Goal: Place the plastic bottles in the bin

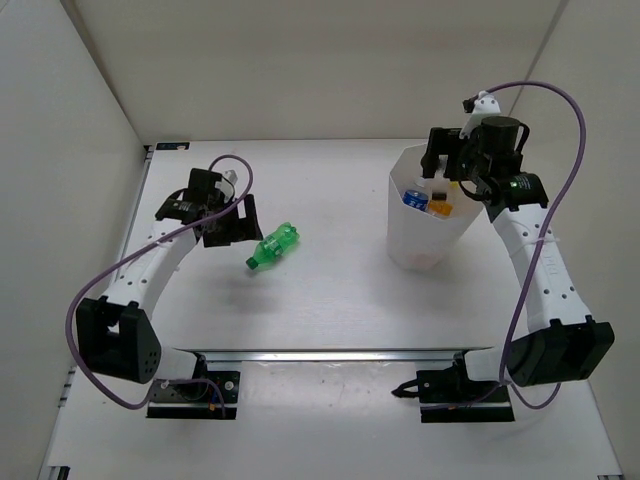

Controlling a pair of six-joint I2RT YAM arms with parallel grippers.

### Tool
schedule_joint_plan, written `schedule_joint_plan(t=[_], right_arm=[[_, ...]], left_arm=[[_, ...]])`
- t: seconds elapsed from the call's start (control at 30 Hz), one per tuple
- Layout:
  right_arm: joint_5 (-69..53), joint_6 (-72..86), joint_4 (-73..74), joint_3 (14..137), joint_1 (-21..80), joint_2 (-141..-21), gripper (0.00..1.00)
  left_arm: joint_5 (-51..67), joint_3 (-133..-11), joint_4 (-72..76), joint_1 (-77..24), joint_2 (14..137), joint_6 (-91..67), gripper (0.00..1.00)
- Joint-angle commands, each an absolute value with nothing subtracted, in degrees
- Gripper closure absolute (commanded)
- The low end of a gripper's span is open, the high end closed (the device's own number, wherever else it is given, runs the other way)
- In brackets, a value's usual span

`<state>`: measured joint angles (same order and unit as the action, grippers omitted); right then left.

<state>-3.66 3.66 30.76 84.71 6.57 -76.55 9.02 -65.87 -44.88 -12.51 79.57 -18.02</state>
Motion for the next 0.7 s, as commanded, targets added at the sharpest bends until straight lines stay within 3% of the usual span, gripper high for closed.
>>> schedule_joint_plan(t=[0.0,0.17,0.37,0.67], right_arm=[[-1.1,3.9,31.5,85.5,8.1,-74.7,0.01],[-1.1,1.0,31.3,89.0,11.2,-74.5,0.01],[-3.1,-14.8,28.5,89.7,30.4,-78.2,0.01],[-31.5,-25.6,21.9,91.7,38.4,-96.2,0.03]], left_arm=[[9.3,-68.1,-43.9,-11.5,75.5,-17.5,0.01],[9.2,-69.2,-45.0,-11.1,73.9,-17.7,0.01],[6.6,-69.4,-48.2,-9.9,69.9,-17.2,0.01],[0.2,-64.6,-54.9,-8.2,60.4,-17.6,0.01]])
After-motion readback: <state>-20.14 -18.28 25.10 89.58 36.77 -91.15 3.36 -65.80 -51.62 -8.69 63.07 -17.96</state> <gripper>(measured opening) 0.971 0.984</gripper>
